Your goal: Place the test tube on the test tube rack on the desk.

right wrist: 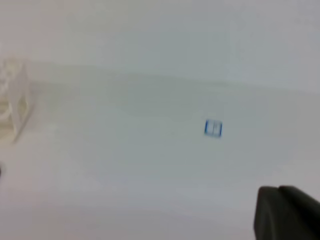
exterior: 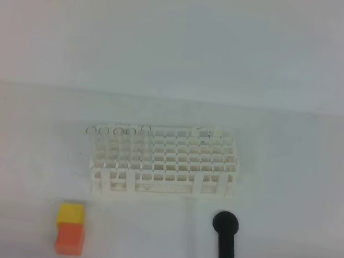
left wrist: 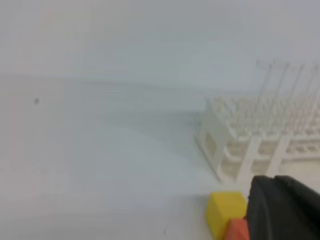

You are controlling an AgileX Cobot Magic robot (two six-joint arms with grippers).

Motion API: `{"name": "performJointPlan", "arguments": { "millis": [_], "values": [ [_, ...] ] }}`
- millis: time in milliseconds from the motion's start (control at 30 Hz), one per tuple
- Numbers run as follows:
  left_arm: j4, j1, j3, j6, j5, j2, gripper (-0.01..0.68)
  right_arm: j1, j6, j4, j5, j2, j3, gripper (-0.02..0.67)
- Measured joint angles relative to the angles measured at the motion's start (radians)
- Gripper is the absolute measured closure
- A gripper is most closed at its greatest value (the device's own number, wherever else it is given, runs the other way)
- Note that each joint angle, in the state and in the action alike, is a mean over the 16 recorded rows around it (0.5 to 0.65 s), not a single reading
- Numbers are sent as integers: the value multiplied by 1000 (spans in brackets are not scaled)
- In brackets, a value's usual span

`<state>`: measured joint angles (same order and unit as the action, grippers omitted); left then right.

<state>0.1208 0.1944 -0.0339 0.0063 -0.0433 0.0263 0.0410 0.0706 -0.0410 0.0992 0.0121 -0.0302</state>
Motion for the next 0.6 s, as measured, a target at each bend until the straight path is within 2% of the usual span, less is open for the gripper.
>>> {"name": "performJointPlan", "arguments": {
  "millis": [600],
  "values": [
    [47,0,0,-151,100,-1,673,0,2,0,-304,0,0,650]
  ]
}}
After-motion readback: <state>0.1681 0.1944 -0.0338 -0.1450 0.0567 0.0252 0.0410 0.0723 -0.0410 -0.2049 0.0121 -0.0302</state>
